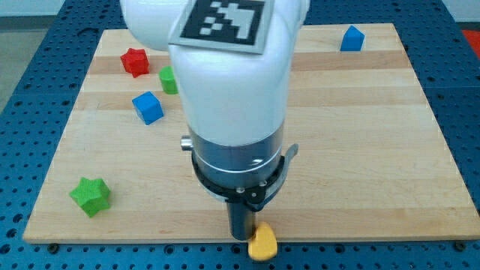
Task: Slide the yellow hexagon towards bottom right
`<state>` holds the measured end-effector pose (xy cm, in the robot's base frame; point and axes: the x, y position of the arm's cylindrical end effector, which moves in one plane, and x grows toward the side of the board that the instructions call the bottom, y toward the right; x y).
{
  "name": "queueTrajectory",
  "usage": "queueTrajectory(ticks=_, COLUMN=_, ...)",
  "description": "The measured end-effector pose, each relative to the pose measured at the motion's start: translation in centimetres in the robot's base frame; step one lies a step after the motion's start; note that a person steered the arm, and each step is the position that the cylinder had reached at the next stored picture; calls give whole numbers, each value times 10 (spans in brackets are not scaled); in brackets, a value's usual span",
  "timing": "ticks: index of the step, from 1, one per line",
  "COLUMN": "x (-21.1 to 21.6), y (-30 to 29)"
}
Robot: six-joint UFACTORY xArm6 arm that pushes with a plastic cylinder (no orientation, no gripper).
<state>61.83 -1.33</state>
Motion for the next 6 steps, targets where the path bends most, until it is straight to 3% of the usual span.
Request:
queueTrajectory(ticks=2, x=-38, y=-27)
queueTrajectory(ticks=4, x=-113, y=-22)
queueTrajectory(ticks=5, x=-121, y=48)
queueTrajectory(ticks=6, x=-127, y=75)
